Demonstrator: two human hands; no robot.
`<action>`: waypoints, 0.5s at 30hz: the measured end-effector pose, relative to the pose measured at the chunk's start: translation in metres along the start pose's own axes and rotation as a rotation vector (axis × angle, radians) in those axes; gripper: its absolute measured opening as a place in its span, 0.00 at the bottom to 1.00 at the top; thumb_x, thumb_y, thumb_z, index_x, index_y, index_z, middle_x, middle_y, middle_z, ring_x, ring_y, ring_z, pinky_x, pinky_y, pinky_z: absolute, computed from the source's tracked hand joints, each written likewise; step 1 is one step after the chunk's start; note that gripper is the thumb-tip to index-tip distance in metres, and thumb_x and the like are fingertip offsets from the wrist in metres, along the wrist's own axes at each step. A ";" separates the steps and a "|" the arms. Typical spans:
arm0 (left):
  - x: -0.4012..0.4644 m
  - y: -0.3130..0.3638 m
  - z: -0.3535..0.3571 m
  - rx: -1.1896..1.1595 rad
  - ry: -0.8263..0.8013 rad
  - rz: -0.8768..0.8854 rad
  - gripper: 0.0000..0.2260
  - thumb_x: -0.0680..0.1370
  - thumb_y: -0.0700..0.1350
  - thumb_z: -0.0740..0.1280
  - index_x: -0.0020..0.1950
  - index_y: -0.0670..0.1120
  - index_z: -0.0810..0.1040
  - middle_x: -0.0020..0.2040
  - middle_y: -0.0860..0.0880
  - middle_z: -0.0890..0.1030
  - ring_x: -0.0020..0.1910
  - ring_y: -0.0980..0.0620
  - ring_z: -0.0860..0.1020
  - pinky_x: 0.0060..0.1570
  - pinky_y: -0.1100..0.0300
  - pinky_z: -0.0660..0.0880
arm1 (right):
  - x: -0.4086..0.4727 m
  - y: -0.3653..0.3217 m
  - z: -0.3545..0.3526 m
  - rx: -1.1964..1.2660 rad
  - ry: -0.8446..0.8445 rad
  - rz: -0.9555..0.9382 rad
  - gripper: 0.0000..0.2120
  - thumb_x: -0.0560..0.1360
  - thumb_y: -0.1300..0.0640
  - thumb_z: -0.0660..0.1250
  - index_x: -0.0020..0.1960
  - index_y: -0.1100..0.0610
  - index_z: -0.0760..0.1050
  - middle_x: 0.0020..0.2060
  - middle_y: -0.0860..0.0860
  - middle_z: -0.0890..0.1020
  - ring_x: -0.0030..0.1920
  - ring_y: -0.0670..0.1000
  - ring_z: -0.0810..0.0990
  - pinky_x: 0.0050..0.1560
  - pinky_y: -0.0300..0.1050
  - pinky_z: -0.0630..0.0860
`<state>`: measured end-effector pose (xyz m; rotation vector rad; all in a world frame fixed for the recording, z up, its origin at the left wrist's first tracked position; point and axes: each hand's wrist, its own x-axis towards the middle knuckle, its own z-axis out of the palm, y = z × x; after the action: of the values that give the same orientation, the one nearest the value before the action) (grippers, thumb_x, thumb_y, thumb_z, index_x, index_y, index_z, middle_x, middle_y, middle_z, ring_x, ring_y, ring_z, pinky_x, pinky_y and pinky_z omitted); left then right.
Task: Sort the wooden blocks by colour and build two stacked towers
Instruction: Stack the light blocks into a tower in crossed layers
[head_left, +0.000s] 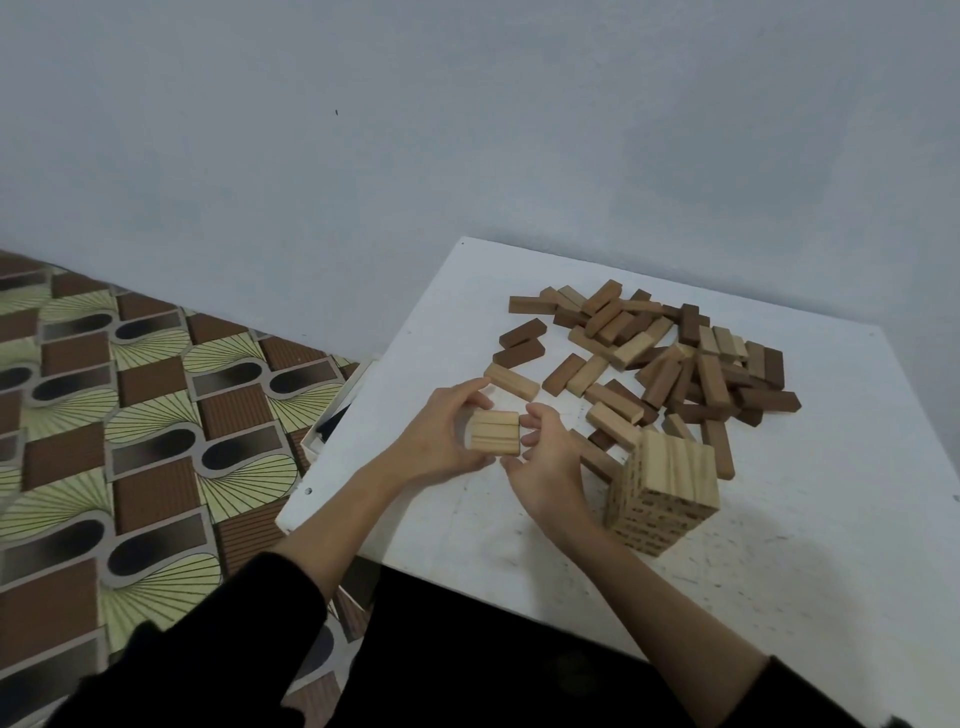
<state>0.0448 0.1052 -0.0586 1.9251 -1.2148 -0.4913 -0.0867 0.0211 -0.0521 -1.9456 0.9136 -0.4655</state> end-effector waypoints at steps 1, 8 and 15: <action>-0.001 0.000 0.000 -0.004 0.008 0.002 0.36 0.67 0.40 0.77 0.71 0.47 0.66 0.57 0.56 0.74 0.58 0.59 0.67 0.52 0.81 0.59 | 0.000 0.000 0.001 0.008 0.005 -0.010 0.29 0.72 0.68 0.67 0.71 0.58 0.62 0.60 0.52 0.72 0.47 0.43 0.71 0.45 0.29 0.72; -0.001 -0.003 0.001 -0.005 0.019 0.002 0.36 0.66 0.40 0.77 0.71 0.48 0.67 0.55 0.58 0.75 0.56 0.61 0.67 0.52 0.80 0.59 | -0.001 0.008 0.007 0.051 0.067 -0.050 0.27 0.72 0.70 0.68 0.68 0.59 0.64 0.58 0.54 0.74 0.45 0.41 0.72 0.43 0.23 0.69; -0.001 -0.005 0.003 -0.002 0.028 -0.006 0.35 0.67 0.41 0.77 0.71 0.48 0.67 0.56 0.59 0.75 0.57 0.61 0.67 0.52 0.80 0.60 | 0.001 0.010 0.008 0.044 0.070 -0.051 0.27 0.71 0.70 0.69 0.67 0.60 0.65 0.57 0.54 0.74 0.43 0.40 0.72 0.42 0.22 0.69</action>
<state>0.0447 0.1061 -0.0644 1.9289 -1.1906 -0.4675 -0.0851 0.0221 -0.0655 -1.9272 0.8919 -0.5819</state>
